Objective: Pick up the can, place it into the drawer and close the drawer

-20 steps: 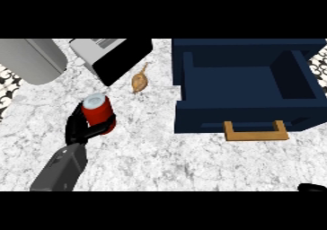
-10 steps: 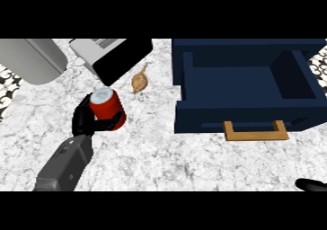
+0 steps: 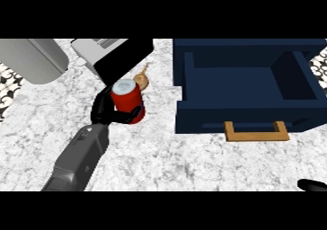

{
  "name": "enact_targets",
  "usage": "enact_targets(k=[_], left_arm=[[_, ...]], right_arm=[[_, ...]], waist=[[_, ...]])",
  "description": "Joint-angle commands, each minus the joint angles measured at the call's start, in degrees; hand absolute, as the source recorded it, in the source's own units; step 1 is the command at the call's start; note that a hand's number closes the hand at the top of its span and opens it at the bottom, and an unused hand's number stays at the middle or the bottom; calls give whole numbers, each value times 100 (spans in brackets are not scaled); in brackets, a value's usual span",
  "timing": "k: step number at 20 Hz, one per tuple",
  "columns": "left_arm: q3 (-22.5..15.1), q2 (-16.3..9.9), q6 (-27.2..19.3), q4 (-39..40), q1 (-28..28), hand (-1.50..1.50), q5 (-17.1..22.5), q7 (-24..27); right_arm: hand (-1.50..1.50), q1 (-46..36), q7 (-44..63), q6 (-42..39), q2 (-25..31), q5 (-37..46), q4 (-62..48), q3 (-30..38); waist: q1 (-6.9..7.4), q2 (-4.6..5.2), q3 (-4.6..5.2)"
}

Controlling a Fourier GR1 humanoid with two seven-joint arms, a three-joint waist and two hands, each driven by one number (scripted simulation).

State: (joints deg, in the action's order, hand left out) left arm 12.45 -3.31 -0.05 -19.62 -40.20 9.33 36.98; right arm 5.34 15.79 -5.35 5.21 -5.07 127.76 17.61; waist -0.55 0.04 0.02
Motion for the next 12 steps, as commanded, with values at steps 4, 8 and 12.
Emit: enact_targets(k=[4,8,12], left_arm=[[-591,314,-325,-1559,207,150,-192,-1037],[-1060,326,-509,-2545,-27,150,-58,-2159],[-1695,329,-1157,-2916,-568,150,444,-2860]], right_arm=[[-150,247,128,-100,69,-130,303,173],[-150,-152,449,78,247,-129,205,294],[-150,-170,501,34,265,-222,213,295]], waist=[[90,-47,-7],[170,-86,-9],[16,-44,-4]])
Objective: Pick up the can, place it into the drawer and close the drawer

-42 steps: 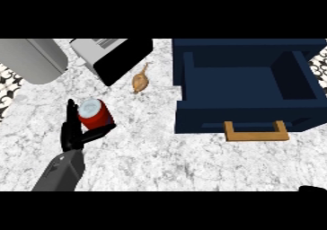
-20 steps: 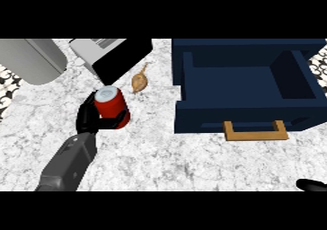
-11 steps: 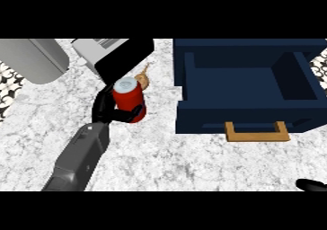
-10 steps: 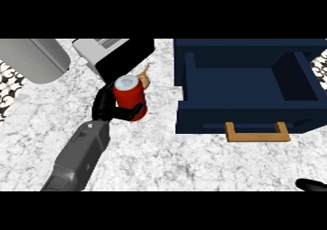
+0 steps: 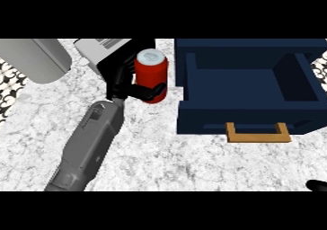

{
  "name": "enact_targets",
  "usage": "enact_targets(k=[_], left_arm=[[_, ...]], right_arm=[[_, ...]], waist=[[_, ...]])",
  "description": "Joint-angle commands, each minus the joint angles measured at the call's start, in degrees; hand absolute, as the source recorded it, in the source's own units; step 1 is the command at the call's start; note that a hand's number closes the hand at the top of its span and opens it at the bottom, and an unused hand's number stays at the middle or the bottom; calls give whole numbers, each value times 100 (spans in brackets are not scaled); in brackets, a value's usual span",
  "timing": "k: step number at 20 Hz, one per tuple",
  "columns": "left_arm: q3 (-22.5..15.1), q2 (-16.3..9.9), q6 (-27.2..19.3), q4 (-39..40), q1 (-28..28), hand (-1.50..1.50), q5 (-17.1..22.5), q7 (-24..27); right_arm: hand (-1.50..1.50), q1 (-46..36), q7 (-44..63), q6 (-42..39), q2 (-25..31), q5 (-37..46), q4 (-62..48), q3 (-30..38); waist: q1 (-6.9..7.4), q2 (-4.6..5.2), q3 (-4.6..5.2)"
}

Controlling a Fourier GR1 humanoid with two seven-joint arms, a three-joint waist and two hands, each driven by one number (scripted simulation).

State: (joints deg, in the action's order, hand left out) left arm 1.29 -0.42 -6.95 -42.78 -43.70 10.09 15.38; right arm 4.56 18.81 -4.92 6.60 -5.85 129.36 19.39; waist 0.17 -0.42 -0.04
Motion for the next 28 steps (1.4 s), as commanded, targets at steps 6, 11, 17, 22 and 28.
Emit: enact_targets(k=[6,11,17,22,28], left_arm=[[-622,41,-916,-1160,-923,150,178,-1665],[-848,38,-1403,-1056,-1939,150,209,-2391],[-472,40,-1378,-612,-2785,150,55,-2888],[-777,41,-1652,199,-3440,150,275,-2805],[-1064,42,-1715,1196,-4110,150,810,-2483]], right_arm=[[-150,152,-414,-96,-125,63,-169,-14],[-150,-14,-133,49,-150,230,-32,-194],[-150,-176,206,18,88,-83,88,57],[-150,-214,94,76,-11,85,72,-79],[-150,-517,147,135,51,140,-135,-140]], waist=[[-70,28,0],[-131,43,0],[-123,51,1],[-184,74,0],[-351,127,-5]])
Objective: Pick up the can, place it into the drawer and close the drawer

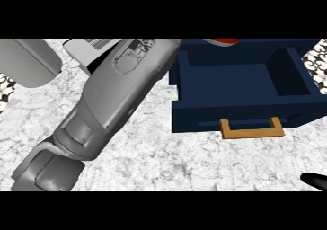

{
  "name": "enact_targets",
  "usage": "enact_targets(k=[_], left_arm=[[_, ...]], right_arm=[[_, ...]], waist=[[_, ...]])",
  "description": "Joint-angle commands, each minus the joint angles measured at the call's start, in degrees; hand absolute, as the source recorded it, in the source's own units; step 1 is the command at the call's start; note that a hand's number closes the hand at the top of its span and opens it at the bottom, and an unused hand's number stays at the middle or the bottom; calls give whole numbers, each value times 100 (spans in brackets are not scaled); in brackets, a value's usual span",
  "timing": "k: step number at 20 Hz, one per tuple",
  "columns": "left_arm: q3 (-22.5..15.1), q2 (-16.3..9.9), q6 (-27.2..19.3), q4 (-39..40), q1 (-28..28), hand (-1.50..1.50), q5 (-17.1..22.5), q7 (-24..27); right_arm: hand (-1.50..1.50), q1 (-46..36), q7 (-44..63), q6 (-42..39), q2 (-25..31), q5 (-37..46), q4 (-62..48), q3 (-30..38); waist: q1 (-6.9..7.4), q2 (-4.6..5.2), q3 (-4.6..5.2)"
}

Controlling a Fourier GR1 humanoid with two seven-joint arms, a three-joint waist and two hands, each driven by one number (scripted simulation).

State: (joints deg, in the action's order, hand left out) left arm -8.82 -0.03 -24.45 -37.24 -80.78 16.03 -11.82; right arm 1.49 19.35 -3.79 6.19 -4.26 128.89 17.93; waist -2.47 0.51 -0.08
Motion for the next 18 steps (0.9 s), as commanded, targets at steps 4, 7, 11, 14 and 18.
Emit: enact_targets(k=[4,7,11,14,18], left_arm=[[-270,3,-210,1020,-885,150,468,87],[-367,3,-214,1392,-818,150,543,472],[-627,3,-622,1650,-987,150,671,618],[-618,3,-660,1823,-1150,-150,736,550],[-968,3,-1237,1793,-983,-150,961,731]], right_arm=[[-150,-269,199,-34,167,-142,9,-2],[-150,-28,-48,-255,203,-337,-43,133],[-150,-266,110,-150,218,-193,-63,-21],[-150,-426,343,15,277,-93,90,13],[-150,-408,324,-99,322,-221,-61,25]], waist=[[-139,36,-4],[-222,60,-9],[-312,86,-13],[-208,61,-5],[-372,80,-13]])
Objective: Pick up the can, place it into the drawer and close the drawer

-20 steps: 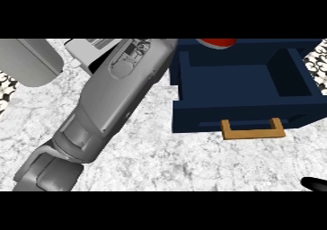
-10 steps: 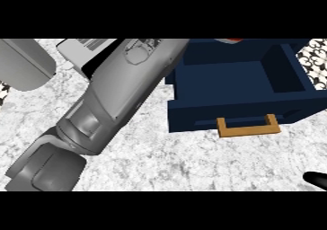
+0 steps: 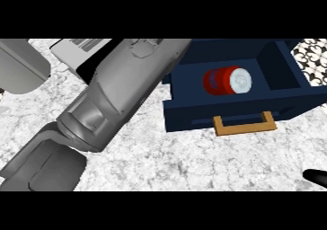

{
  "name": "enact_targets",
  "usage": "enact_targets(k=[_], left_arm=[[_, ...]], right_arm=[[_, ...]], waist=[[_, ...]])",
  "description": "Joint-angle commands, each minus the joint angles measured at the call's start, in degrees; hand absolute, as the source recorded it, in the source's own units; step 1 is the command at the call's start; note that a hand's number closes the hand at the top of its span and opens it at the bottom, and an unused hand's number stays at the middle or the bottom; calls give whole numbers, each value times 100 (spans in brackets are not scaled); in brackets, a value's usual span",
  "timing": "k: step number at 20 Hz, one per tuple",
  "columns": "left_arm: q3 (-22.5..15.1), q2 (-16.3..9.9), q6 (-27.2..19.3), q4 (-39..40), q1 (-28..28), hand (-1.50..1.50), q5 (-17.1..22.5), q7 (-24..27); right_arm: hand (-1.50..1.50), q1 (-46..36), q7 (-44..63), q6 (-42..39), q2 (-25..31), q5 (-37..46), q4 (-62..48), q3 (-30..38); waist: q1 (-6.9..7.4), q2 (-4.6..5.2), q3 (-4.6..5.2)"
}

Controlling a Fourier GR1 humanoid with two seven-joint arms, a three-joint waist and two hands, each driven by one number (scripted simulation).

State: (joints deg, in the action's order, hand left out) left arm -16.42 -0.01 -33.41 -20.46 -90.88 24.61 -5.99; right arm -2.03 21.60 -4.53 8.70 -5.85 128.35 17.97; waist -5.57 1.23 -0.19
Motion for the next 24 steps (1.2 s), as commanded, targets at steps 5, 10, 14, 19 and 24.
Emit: enact_targets(k=[5,10,14,19,24], left_arm=[[-75,1,-374,303,-181,-150,282,262],[-122,1,-389,276,-224,-150,545,263],[-223,1,-519,47,-14,-150,823,387],[58,1,-333,151,-312,-150,1031,512],[38,1,-428,292,-221,-150,1042,794]], right_arm=[[-150,-132,56,-121,286,465,282,-254],[-150,-596,-308,-256,604,890,-146,-381],[-150,-725,-686,-298,764,1726,-444,-772],[-150,-1035,-907,-214,938,2759,-933,-1308],[-150,-1158,-1521,-11,1078,3686,-1754,-1698]], waist=[[-64,34,4],[-14,53,2],[21,41,3],[200,50,10],[308,35,6]])
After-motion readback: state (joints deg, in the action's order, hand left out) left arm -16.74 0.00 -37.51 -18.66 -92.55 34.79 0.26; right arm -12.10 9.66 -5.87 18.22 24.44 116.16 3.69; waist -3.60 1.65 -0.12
